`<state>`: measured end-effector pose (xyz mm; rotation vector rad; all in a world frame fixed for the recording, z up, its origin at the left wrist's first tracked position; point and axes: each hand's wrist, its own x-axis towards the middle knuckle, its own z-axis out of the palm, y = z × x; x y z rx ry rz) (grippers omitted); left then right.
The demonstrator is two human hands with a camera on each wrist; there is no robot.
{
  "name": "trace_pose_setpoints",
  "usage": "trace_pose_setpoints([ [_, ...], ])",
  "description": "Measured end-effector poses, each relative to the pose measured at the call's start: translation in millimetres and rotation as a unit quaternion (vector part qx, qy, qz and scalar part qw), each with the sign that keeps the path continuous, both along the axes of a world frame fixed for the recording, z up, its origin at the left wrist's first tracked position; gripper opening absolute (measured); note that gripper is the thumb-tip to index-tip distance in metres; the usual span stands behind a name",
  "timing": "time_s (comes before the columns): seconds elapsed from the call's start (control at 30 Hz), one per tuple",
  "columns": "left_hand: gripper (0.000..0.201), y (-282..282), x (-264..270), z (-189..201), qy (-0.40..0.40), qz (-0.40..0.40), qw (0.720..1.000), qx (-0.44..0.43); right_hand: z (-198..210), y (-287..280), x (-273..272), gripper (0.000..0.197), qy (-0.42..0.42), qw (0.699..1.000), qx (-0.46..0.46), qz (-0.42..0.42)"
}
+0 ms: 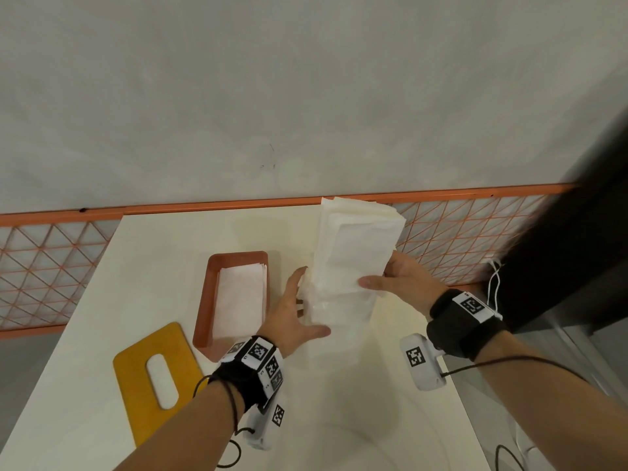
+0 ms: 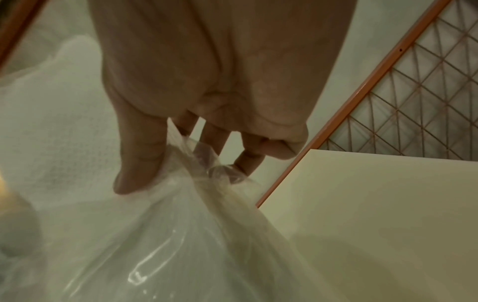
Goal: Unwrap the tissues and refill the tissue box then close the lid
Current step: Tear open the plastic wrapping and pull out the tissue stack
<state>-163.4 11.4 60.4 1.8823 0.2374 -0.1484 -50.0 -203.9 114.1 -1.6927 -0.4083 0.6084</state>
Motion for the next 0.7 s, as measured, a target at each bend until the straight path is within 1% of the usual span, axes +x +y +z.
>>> trace_pose_setpoints([
  [0.1, 0.099, -1, 13, 4, 0.012, 0.009, 1.000, 0.016, 5, 0, 11, 0.047, 0.022, 0.999, 0.027, -0.010],
  [0.17, 0.091, 1, 21, 1, 0.035, -0.002, 0.999, 0.014, 8, 0, 21, 0.046, 0.029, 0.999, 0.033, -0.010],
  [0.3, 0.093, 1, 32, -21, 0.093, -0.038, 0.994, 0.042, -1, 0, 38, 0.045, 0.040, 0.999, 0.011, -0.006],
  [0.4, 0.101, -4, 38, -37, 0.124, -0.033, 0.991, 0.038, -16, 1, 50, 0.046, 0.060, 0.998, -0.002, -0.009],
  [0.43, 0.101, -6, 40, -40, 0.135, -0.029, 0.990, 0.040, -21, 2, 54, 0.046, 0.062, 0.998, -0.009, -0.010],
  [0.6, 0.090, -10, 50, -47, 0.172, -0.025, 0.983, 0.060, -34, 6, 78, 0.045, 0.034, 0.999, -0.021, -0.035],
  [0.7, 0.080, -12, 55, -57, 0.190, -0.041, 0.975, 0.106, -36, 9, 91, 0.046, 0.028, 0.998, -0.006, -0.053],
])
